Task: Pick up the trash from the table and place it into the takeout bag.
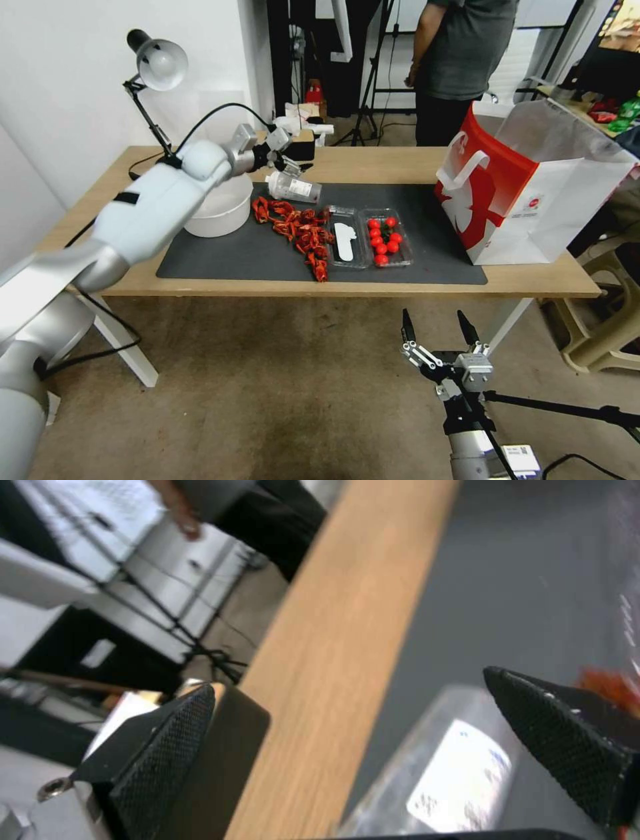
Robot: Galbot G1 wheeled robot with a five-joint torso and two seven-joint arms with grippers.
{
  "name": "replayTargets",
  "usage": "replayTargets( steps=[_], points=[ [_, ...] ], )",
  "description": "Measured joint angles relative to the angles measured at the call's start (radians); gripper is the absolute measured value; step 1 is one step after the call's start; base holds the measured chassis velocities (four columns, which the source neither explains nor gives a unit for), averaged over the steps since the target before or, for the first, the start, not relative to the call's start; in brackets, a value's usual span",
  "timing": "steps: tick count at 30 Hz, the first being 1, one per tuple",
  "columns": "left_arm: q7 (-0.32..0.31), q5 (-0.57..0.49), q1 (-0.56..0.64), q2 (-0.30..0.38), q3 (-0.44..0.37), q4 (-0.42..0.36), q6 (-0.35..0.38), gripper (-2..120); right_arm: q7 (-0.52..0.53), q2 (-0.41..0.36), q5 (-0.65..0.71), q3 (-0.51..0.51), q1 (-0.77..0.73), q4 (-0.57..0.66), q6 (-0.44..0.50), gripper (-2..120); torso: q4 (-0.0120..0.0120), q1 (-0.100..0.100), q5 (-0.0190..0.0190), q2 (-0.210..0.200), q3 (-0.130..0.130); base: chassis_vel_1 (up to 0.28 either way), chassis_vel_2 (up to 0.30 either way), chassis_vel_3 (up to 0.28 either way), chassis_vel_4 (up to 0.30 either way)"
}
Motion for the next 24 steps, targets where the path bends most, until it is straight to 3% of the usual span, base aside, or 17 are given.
replayTargets(
  steps=[2, 6, 9, 18, 24],
  points=[
    [0.087, 0.062, -0.03, -0.033, -0.004, 0.08, -0.043, 100, 0.0, 0.003, 0.0, 0.0, 0.0, -0.002, 0.002, 100, 0.0, 0.0, 0.0001, 0.0, 0.0, 0.0, 0.0, 0.0, 0.0],
    [0.114, 0.108, -0.045, -0.064, -0.005, 0.138, -0.083, 100, 0.001, 0.004, 0.001, 0.0, -0.001, -0.003, 0.004, 100, -0.0002, 0.0, 0.0001, 0.0, 0.0, 0.0, 0.0, 0.0, 0.0],
    [0.136, 0.227, -0.059, -0.099, -0.007, 0.185, -0.106, 100, 0.002, 0.004, 0.001, 0.0, -0.001, -0.003, 0.007, 100, -0.0003, 0.0, 0.0, 0.0, 0.0, 0.0, 0.0, 0.0, 0.0],
    [0.221, 0.504, -0.095, -0.146, -0.033, 0.193, -0.125, 100, 0.015, 0.006, 0.002, 0.003, -0.006, 0.0, 0.012, 100, -0.0002, 0.0, 0.0001, 0.0, 0.0, 0.0, 0.0, 0.0, 0.0],
    [0.256, 0.585, -0.124, -0.179, -0.021, 0.219, -0.136, 100, 0.015, 0.008, 0.002, 0.004, -0.007, 0.001, 0.012, 100, -0.0003, 0.0, 0.0001, 0.0, 0.0, 0.0, 0.0, 0.0, 0.0]
  ],
)
